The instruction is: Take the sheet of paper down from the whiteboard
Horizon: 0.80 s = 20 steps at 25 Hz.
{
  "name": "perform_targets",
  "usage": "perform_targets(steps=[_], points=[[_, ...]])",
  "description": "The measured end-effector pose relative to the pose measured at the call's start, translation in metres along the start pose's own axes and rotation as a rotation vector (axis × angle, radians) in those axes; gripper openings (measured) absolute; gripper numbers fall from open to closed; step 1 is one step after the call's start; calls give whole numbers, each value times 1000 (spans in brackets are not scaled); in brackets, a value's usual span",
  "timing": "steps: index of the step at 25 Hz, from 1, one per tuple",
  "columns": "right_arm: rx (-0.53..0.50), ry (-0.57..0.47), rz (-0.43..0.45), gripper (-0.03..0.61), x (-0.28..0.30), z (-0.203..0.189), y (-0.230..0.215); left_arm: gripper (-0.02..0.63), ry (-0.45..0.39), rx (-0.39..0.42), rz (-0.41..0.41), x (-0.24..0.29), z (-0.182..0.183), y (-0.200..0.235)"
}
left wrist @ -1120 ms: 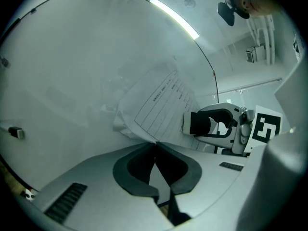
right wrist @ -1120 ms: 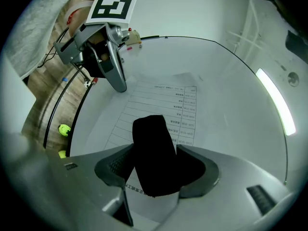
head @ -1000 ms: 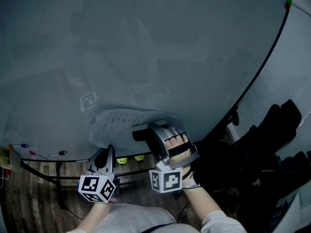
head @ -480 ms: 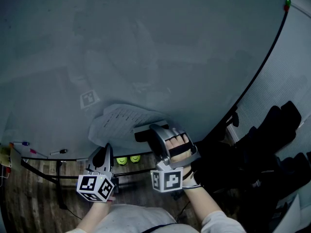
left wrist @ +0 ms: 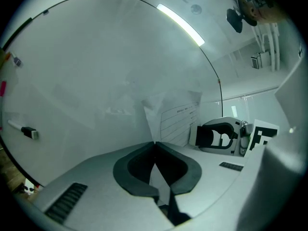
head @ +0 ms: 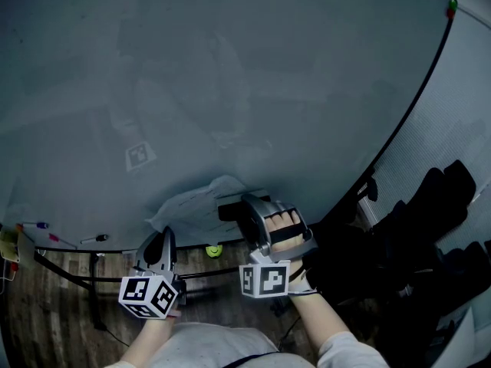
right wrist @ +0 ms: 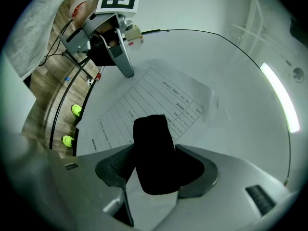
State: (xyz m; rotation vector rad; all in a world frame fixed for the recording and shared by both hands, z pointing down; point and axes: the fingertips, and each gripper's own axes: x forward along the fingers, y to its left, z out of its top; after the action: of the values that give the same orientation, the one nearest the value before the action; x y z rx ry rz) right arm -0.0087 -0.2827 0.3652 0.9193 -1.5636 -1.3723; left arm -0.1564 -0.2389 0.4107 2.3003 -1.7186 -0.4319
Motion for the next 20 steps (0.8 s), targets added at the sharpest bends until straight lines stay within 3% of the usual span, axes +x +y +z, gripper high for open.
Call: perform_targets(steps=[20], points=[[69, 5, -3, 253, -2, 3, -5, 15, -24, -2, 3, -2, 10, 6]])
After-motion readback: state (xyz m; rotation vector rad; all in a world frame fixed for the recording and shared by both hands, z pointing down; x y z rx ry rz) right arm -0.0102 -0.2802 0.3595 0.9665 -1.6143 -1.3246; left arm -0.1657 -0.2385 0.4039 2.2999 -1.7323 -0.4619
